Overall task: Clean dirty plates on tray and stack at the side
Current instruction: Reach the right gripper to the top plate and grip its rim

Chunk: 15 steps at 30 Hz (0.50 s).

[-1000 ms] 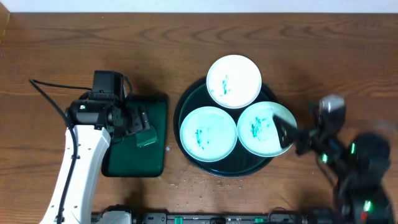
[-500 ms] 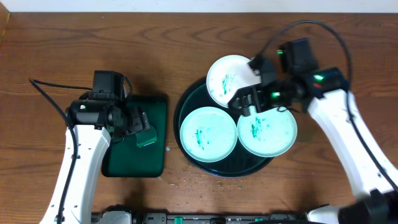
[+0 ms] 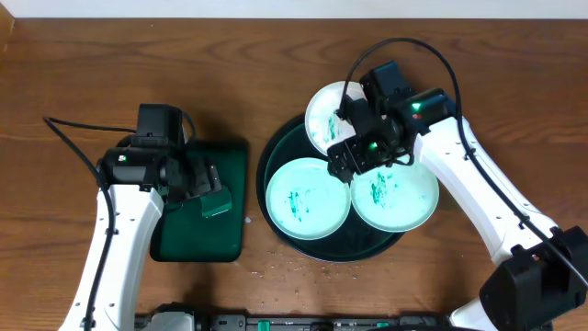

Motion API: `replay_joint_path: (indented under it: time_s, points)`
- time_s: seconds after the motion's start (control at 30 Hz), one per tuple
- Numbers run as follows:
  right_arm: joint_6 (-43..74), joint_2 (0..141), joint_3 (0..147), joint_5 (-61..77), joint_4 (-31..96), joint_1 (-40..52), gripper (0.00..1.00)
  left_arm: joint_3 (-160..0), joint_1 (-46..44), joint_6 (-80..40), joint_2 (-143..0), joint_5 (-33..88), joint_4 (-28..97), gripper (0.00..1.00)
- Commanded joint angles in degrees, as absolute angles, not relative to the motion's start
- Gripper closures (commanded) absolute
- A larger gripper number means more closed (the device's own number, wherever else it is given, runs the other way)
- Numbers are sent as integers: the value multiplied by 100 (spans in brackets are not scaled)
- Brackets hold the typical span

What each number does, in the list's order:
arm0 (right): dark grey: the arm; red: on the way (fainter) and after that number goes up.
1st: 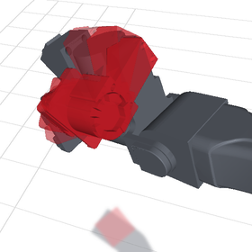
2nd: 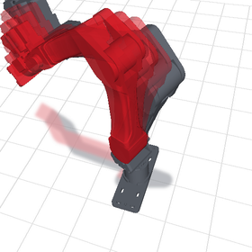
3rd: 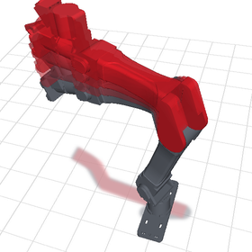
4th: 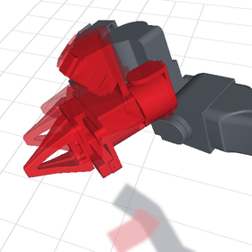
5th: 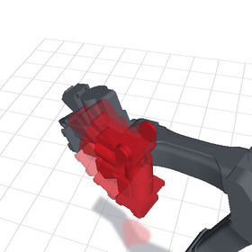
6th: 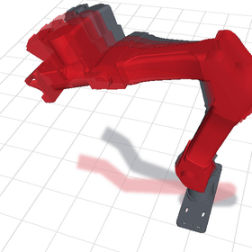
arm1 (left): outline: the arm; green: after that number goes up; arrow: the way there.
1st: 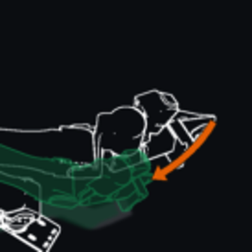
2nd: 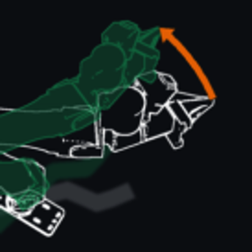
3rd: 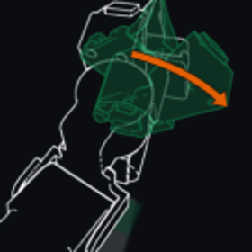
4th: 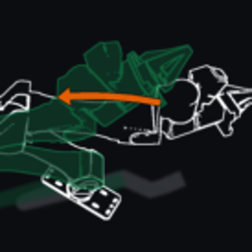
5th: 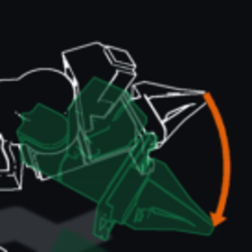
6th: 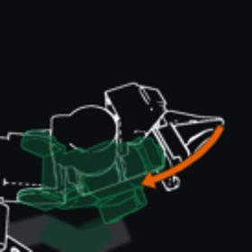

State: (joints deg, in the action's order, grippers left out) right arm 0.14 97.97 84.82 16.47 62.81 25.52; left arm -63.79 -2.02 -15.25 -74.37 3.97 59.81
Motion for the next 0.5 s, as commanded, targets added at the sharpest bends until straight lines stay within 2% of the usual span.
replay_joint_path:
  time_s: [0.0,0.13,0.27,0.3,0.4,0.47]
  points:
    - [-51,9793,8582,1874,6049,2598,1,-6495,-196,-1577,-7443,390,5986,14]
    - [-30,10057,8455,2108,5756,2652,2,-6495,-196,-1577,-7443,390,5966,14]
    - [281,10639,8451,2108,5666,2753,37,-6495,-196,-1577,-7443,390,5951,14]
    - [333,10781,8451,2108,5636,2775,43,-6495,-196,-1577,-7443,390,5948,14]
    - [338,11172,8451,2106,5513,2821,50,-6495,-196,-1577,-7443,390,5951,14]
    - [342,11338,8451,2108,5424,2823,49,-6495,-196,-1577,-7443,390,5953,14]
